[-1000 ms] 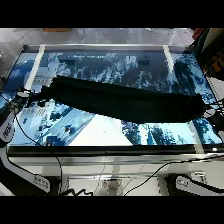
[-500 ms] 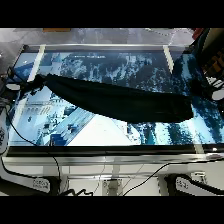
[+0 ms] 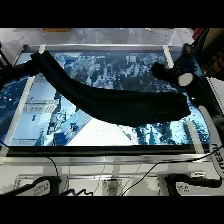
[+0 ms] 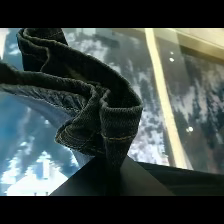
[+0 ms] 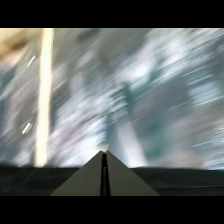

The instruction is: Fold the clothes and pants, and hang the long-sleeved shirts on hangers.

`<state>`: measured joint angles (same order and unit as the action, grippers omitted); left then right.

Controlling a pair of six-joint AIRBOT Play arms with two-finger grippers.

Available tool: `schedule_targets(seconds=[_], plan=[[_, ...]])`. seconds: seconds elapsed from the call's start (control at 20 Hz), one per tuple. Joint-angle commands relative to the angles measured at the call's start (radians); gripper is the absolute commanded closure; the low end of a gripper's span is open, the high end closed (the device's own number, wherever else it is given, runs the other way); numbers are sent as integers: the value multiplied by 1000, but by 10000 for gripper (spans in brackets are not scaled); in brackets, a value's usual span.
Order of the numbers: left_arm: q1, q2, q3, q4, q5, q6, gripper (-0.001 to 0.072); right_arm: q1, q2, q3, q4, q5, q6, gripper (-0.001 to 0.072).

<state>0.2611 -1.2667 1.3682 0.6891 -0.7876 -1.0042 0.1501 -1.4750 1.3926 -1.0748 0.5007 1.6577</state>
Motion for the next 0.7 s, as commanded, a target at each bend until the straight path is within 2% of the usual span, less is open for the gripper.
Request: schedule_targets(seconds=[0.0, 0.1, 0.3, 0.65], plan=[[-8, 114, 1, -2, -111, 18, 681, 186, -147, 128, 34, 46, 34, 670], [-20, 152, 1, -2, -180, 18, 681, 264, -251, 221, 52, 114, 96, 670], [-59, 163, 1, -2, -226, 18, 681, 420, -424, 404, 139, 230, 83, 670], [-125, 126, 1, -2, -223, 18, 681, 631, -496, 460, 169, 285, 30, 670]])
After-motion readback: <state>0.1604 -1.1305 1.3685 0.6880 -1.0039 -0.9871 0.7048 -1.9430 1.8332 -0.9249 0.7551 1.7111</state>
